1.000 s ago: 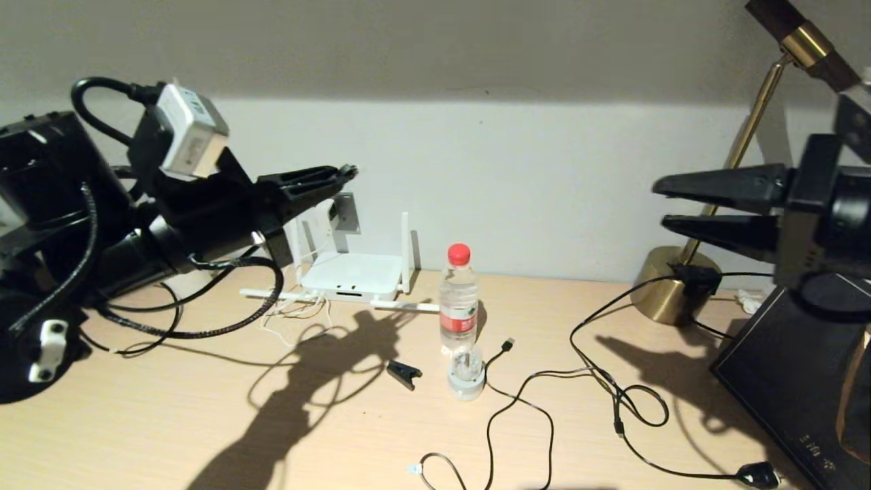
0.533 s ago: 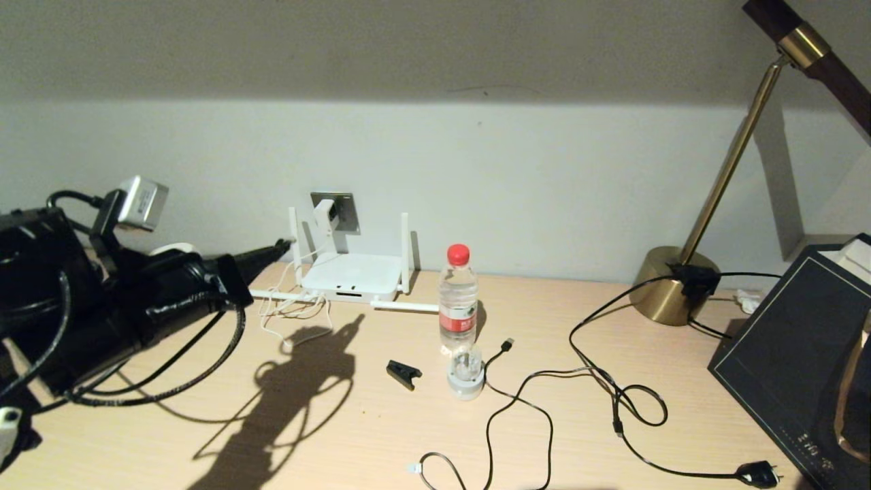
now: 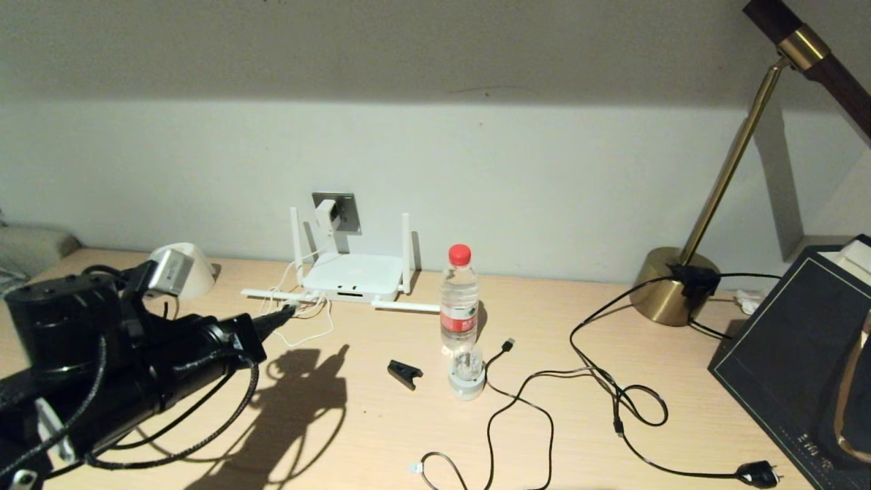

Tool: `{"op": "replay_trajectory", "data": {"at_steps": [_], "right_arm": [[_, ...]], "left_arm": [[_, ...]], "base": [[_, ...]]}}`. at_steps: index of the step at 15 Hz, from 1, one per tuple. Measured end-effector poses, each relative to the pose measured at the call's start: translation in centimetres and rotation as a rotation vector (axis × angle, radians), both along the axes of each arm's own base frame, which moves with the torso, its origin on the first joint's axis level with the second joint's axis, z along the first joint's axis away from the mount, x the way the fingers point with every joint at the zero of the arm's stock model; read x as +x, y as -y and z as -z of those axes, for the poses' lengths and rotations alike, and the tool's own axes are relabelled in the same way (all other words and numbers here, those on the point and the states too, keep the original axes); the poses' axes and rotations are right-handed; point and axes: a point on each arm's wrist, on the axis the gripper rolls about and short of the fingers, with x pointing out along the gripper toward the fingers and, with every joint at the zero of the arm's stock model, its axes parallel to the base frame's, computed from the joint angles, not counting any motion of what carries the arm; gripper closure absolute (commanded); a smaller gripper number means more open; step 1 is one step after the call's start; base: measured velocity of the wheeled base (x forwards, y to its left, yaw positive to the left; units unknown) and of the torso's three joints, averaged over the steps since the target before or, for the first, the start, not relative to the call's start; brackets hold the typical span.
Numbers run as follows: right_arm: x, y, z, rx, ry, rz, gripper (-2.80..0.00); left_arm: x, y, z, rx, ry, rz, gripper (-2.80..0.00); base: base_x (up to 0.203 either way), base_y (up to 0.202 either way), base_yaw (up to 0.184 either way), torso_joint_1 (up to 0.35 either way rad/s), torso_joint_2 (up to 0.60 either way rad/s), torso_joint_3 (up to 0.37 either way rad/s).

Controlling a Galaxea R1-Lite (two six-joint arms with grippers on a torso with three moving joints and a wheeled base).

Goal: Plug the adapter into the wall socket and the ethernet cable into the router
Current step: Align cable and router interface

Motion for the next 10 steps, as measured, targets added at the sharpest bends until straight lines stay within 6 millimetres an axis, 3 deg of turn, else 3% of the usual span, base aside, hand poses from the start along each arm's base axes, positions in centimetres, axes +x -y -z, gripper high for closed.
{"op": "replay_trajectory", "data": {"at_steps": [2,4,7,10], "right_arm": [[0.5,-0.3,2.9,-0.040,-0.022,-0.126,0.00],[0.6,-0.4,4.0,-0.101,-0.038,-0.174,0.00],[0.6,-0.4,4.4,-0.076,-0.047,-0.134,0.00],[-0.4,-0.3,4.5,-0.086,0.060,-0.100,0.00]], "left_arm": [[-0.2,0.8,1.2,0.044,-0.036,-0.025,0.00],[0.1,1.5,2.0,0.082,-0.041,-0.044,0.00],[0.0,1.8,3.0,0.137,-0.057,-0.021,0.00],[-0.4,1.7,3.7,0.152,-0.083,-0.012,0.00]], "base": [[0.000,0.000,0.000,0.000,0.00,0.000],[0.000,0.000,0.000,0.000,0.00,0.000],[0.000,0.000,0.000,0.000,0.00,0.000],[0.000,0.000,0.000,0.000,0.00,0.000]]}}
